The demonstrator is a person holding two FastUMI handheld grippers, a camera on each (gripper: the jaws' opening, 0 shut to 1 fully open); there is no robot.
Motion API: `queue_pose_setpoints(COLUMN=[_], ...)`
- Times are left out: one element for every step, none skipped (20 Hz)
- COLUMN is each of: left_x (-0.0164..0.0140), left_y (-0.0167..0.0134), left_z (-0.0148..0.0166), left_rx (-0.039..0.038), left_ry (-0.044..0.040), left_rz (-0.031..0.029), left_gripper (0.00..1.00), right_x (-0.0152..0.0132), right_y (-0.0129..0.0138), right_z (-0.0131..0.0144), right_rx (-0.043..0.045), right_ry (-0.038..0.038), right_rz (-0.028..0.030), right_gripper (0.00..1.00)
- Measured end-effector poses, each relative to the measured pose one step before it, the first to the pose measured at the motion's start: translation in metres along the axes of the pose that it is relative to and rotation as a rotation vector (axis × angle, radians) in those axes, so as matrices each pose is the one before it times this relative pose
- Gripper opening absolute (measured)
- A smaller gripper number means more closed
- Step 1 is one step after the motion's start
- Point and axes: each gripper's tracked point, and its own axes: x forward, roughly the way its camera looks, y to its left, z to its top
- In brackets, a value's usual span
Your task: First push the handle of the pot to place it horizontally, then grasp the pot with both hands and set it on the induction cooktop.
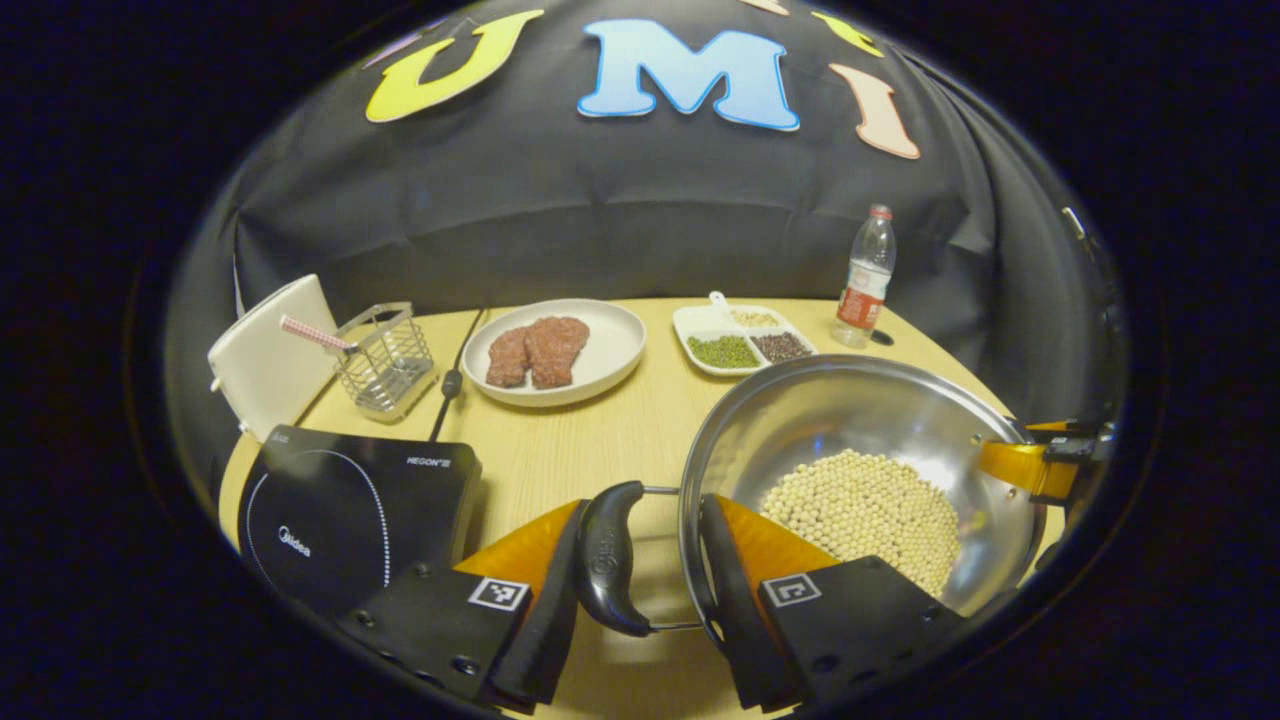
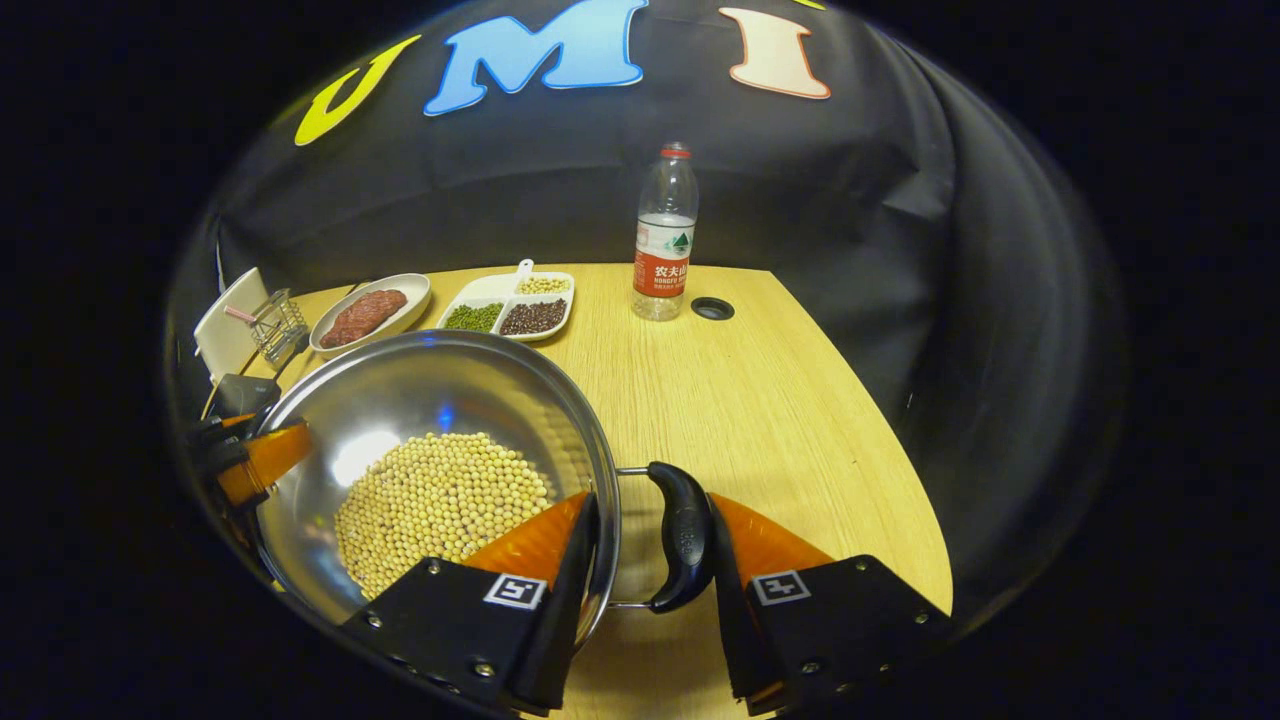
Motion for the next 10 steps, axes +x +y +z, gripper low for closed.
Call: queue_pose_setpoints(left_x=[-0.00750,-0.00676,-0.00785,-0.00905,-0.00815,-0.00914,-0.00939,-0.00832,-0.00841,-0.00849], left_y=[-0.00145,-0.00036,-0.00079,0.00104,0.00039,0.00174,0.00221,0.00240,0.00287,0.00326], left_z=[0.00529,0.00423,0.00415,0.00379,0.00377,0.00300,-0.00014,0.00147,0.00054,0.00054], left_rx=[-0.00109,-0.00527,-0.00668,-0.00209,-0.00100,-0.00158,-0.00236,-0.00604,-0.00674,-0.00263], left_ry=[-0.01934,-0.00470,-0.01177,-0.00592,-0.01089,-0.01061,-0.00072,-0.00347,-0.00673,-0.00626], left_rz=[0.00505,0.00651,0.00530,0.00985,0.00828,0.01059,0.01041,0.01126,0.01218,0.01392], left_gripper=[0.70,0.70,0.74,0.70,0.70,0.74,0.66,0.66,0.66,0.66], right_x=[-0.00769,-0.00599,-0.00563,-0.00412,-0.00647,-0.00437,-0.00629,-0.00569,-0.00640,-0.00485], right_y=[-0.00201,-0.00060,-0.00082,-0.00068,0.00018,0.00217,0.00184,0.00181,0.00253,0.00387], right_z=[0.00542,0.00527,0.00331,0.00221,0.00261,0.00242,0.00253,0.00127,0.00059,0.00154], right_rx=[-0.00504,0.00263,-0.00129,-0.00231,-0.00715,-0.00865,-0.00299,-0.00294,-0.00318,-0.00245], right_ry=[-0.01296,-0.01053,-0.00259,-0.00881,-0.01147,-0.00738,-0.00685,-0.00257,-0.00226,-0.00589], right_rz=[0.00227,0.00531,0.00602,0.00809,0.00595,0.00926,0.01009,0.01185,0.01091,0.00828], right_gripper=[0.60,0.60,0.60,0.60,0.60,0.60,0.60,0.60,0.60,0.60])
